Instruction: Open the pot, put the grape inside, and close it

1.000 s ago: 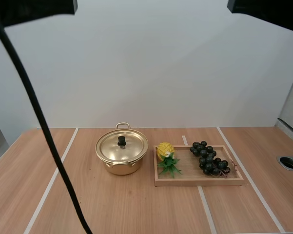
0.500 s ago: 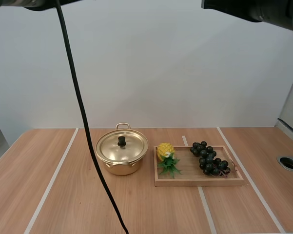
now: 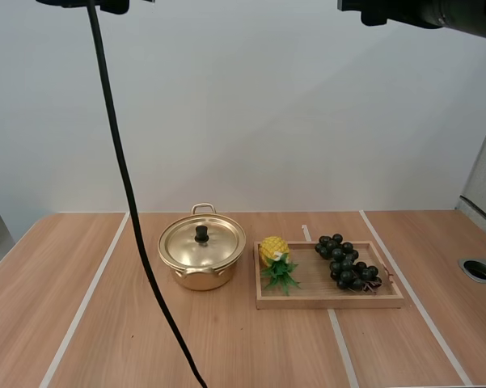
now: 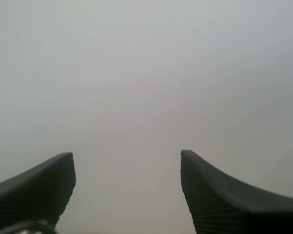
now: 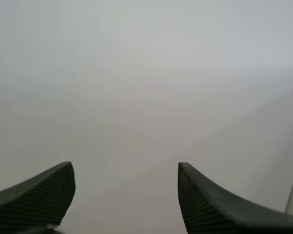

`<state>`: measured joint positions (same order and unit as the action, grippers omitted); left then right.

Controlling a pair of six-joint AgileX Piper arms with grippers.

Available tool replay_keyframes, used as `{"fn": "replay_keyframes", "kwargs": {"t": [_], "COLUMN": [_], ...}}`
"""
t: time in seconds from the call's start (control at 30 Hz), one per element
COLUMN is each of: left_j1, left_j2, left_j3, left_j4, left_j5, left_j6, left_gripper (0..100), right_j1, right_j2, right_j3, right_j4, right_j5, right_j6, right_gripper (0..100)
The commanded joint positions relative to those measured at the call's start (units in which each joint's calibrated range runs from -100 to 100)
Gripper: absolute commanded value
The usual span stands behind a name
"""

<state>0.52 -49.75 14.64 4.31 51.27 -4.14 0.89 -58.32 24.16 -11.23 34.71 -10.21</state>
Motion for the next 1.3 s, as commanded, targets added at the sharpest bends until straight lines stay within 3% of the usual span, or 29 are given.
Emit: {"fn": "replay_keyframes", "kwargs": {"t": [0.0,0.13,0.27,0.53,0.87,1.13,1.27], "left_j1": [-0.08,-0.08,-0.08,-0.08,-0.16,-4.62,-5.5], "left_j2": [1.3,5.6,11.6,24.6,35.8,41.1,42.6], "left_j3": [-0.5,-0.5,-0.5,-0.5,-0.2,1.2,1.2], "left_j4": [-4.3,-15.5,-22.0,-22.9,-22.4,-13.8,-13.5], "left_j5": [2.1,10.6,18.0,32.3,40.8,42.8,43.0], "left_j6": [4.7,18.1,21.4,24.1,26.9,25.9,25.9], "left_gripper": [100,100,100,100,100,100,100], "right_j1": [-0.2,-0.2,-0.2,-0.2,-0.2,-0.2,-0.2], "right_j2": [-0.5,-0.5,-0.5,-0.5,-0.6,-0.5,-0.5], "right_j3": [-0.5,-0.5,-0.5,-0.5,-0.5,-0.5,-0.5], "right_j4": [-0.3,-0.3,-0.3,-0.3,-0.5,-0.5,-0.5], "right_j5": [1.7,7.7,12.2,16.3,17.7,19.9,20.3], "right_j6": [-0.6,-2.0,-4.1,-5.7,-5.8,-6.9,-6.9], "right_gripper": [100,100,100,100,100,100,100]}}
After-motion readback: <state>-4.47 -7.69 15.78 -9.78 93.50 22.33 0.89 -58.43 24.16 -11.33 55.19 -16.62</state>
